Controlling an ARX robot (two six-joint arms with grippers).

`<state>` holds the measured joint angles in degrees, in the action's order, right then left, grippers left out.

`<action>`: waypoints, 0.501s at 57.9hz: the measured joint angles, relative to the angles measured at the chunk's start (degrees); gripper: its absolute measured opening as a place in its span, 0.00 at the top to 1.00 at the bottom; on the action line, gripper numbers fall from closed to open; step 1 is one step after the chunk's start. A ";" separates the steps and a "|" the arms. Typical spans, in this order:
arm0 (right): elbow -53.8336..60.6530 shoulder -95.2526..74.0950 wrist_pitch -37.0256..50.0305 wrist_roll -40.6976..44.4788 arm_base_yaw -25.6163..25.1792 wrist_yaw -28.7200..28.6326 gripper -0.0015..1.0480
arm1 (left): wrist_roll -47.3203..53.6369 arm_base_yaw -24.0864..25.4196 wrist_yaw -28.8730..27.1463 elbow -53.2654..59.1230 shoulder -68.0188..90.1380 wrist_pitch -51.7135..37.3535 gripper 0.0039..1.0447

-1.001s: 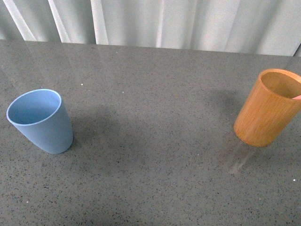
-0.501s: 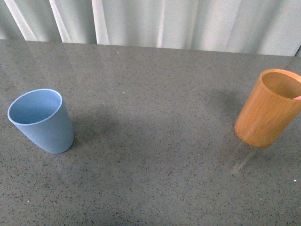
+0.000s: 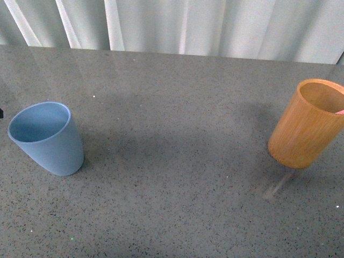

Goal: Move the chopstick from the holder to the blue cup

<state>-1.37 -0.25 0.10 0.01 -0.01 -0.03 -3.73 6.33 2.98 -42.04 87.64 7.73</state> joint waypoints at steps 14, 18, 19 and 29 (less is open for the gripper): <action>0.00 0.00 0.00 0.00 0.00 0.00 0.10 | -0.46 -2.36 0.02 -1.60 1.75 0.26 0.06; 0.00 0.00 0.00 0.00 0.00 0.00 0.10 | -0.50 -3.80 -0.02 -1.81 2.86 0.26 0.06; 0.00 0.00 0.00 0.00 0.00 0.00 0.10 | -0.48 -4.35 -0.04 -1.92 3.30 0.26 0.06; 0.00 0.00 0.00 0.00 0.00 0.00 0.10 | -0.48 -6.58 -0.83 -3.30 6.25 0.17 0.06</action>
<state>-1.37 -0.25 0.10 0.01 -0.01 -0.03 -4.21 -0.25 2.15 -45.34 93.89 7.90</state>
